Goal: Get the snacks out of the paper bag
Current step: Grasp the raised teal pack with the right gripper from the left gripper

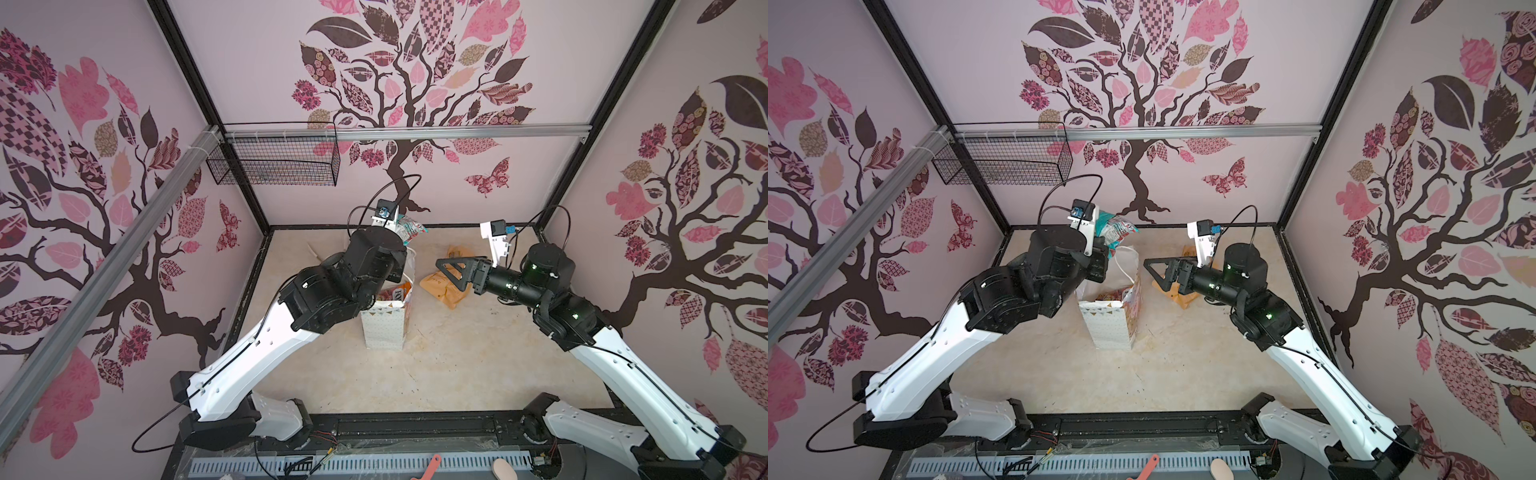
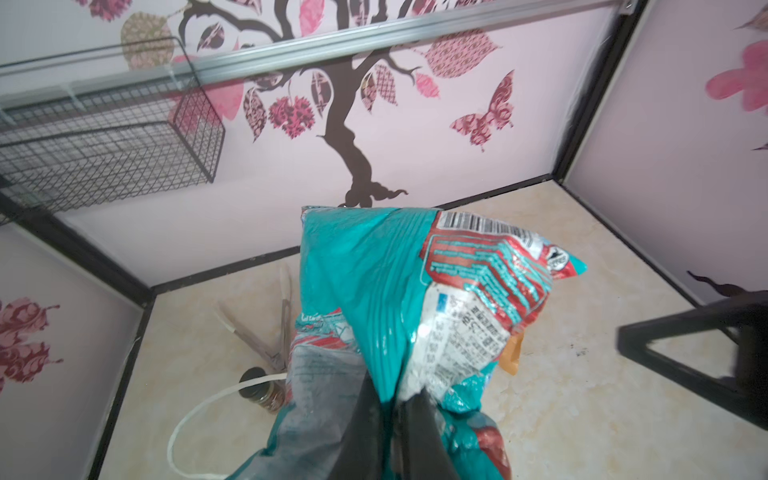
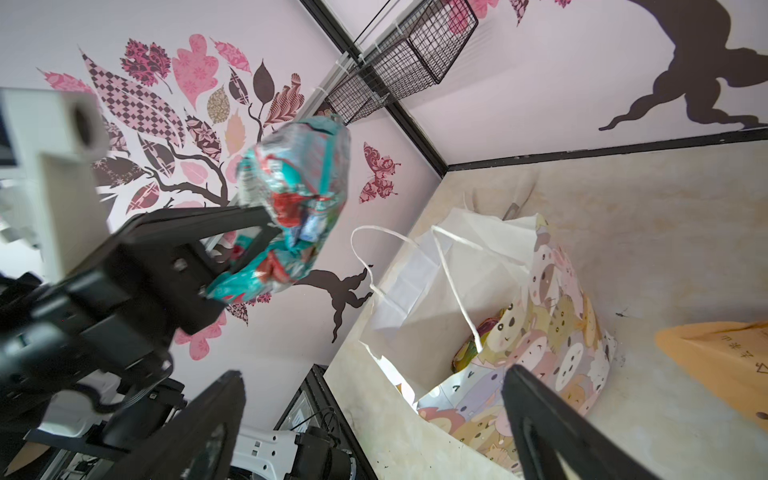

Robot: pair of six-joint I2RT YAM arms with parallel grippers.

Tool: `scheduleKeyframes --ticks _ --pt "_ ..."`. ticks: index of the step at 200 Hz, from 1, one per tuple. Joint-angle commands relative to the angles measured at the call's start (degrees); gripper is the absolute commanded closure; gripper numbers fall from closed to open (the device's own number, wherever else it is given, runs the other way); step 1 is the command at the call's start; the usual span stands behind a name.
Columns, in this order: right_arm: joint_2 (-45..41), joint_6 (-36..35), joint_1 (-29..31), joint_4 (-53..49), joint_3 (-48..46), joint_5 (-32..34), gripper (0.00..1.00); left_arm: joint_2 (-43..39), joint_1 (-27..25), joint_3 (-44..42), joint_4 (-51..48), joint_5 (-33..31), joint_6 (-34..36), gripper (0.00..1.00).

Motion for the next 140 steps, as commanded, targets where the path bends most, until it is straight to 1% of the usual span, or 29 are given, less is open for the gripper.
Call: scheduleKeyframes --ticks 1,23,45,64,79,109,129,140 --pt "-1.8 3.8 0.2 6.7 -0.8 0.6 0.00 -1.4 -3.8 -3.0 10.3 -5.1 3.6 1.00" --pt "-2.2 4.9 0.2 8.2 -1.4 0.3 0.00 -0.3 -7.6 -3.7 13.6 -7.9 5.3 1.00" --pt "-2.8 6.5 0.2 9.9 -1.9 0.0 0.01 1.9 -9.2 -2.9 13.7 -9.4 6.1 1.00" --pt "-3.4 8.9 0.2 11.9 -2.5 0.1 0.00 2.2 -9.4 -3.3 13.8 -6.5 4.6 1.00" --pt "-3.8 10.3 0.2 13.2 -2.6 1.7 0.00 2.1 -9.4 -4.5 15.0 -4.0 3.5 1.00" --pt "-3.6 11.7 0.2 14.7 -2.6 5.5 0.01 2.5 -9.8 -4.5 14.7 -2.6 2.3 1.00" --pt "-2.4 12.3 0.2 15.9 -2.0 5.2 0.05 2.8 -10.0 -5.0 14.4 -1.5 1.2 1.00" --pt "-1.7 12.5 0.2 16.7 -1.6 4.7 0.09 3.0 -10.2 -5.3 14.3 -1.2 0.8 1.00"
